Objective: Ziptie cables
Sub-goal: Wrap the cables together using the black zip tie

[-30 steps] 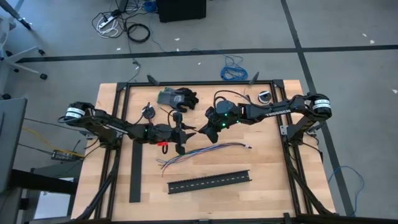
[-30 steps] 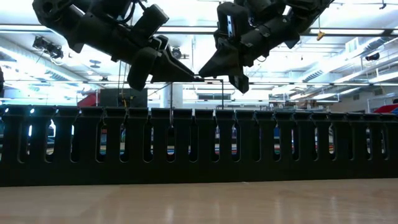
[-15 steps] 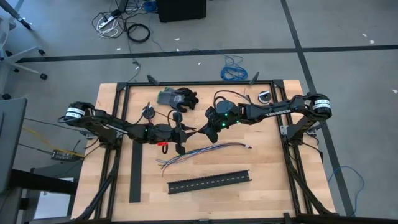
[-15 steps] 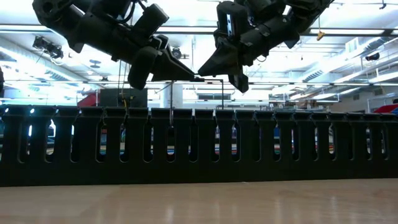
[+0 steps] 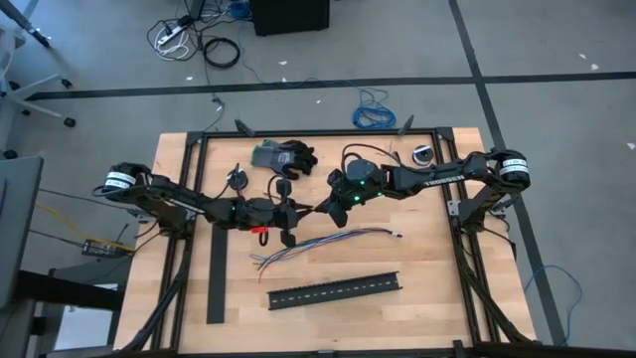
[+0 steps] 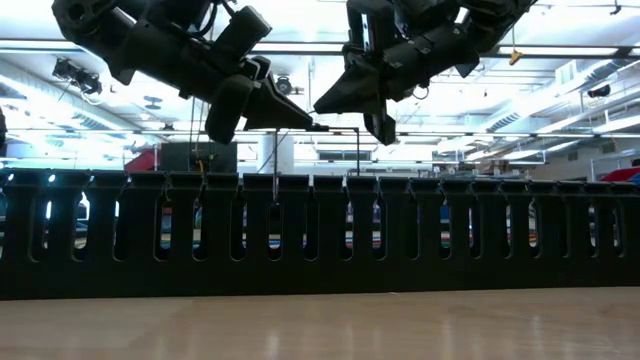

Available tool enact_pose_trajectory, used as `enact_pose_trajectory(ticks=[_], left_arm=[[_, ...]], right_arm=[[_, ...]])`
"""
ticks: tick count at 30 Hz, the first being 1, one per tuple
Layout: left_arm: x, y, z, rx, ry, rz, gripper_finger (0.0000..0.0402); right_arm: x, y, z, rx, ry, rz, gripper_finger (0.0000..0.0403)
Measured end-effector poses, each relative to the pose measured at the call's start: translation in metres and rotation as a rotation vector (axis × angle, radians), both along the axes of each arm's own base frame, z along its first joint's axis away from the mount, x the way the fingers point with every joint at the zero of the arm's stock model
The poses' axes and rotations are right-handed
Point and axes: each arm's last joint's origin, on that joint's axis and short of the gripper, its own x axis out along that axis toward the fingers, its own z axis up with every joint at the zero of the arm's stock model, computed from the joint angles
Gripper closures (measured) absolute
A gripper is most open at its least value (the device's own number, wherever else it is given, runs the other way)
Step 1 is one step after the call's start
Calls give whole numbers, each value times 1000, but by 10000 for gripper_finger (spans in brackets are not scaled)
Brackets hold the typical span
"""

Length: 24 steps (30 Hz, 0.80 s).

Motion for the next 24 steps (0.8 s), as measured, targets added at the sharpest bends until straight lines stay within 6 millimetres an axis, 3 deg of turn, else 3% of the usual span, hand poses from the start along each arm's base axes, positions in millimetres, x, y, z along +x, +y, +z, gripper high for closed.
enact_pose_trajectory(ticks=[13,24], left_arm=[[0,0,0,-20,-7,9,400],[0,0,0,-56,-17,23,401]], right_arm=[[0,0,0,-56,-13,30,395],[1,-2,6,-249,-93,109,299]])
